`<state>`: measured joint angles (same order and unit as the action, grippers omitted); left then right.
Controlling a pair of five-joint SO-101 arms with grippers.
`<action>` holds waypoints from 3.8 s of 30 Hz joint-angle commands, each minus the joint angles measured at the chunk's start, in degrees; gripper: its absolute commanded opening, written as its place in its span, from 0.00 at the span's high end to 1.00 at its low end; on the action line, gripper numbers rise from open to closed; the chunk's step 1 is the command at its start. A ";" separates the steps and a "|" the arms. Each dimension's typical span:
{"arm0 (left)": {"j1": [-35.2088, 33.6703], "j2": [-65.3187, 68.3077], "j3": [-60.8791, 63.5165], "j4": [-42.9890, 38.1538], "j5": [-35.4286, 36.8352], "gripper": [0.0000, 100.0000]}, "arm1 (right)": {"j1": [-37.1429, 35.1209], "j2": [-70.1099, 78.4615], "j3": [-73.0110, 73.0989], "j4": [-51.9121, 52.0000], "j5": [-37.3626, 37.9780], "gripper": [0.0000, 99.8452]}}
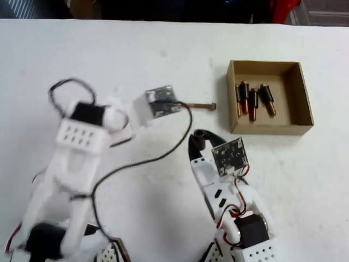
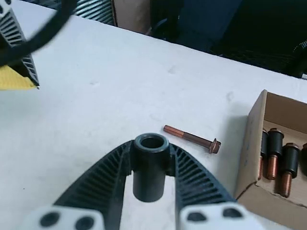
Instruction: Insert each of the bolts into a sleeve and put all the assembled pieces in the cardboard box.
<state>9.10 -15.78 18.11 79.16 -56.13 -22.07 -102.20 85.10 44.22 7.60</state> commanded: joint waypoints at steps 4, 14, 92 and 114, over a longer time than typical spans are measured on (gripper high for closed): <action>1.27 10.59 -13.89 0.35 -8.70 0.97 | 2.33 -0.66 -0.44 -0.31 -0.79 0.98; 4.35 27.38 -25.05 0.44 -11.78 0.97 | 8.92 -0.66 -0.44 -1.89 -0.88 0.98; 20.09 84.35 -91.78 -7.12 7.74 0.85 | 26.07 -0.66 -0.18 -0.75 -5.63 0.98; 19.47 86.55 -91.78 -7.65 7.82 0.88 | 26.07 -0.66 -0.18 -0.75 -5.63 0.98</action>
<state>28.44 71.69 -70.95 70.55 -48.04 3.60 -102.29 85.36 43.87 2.51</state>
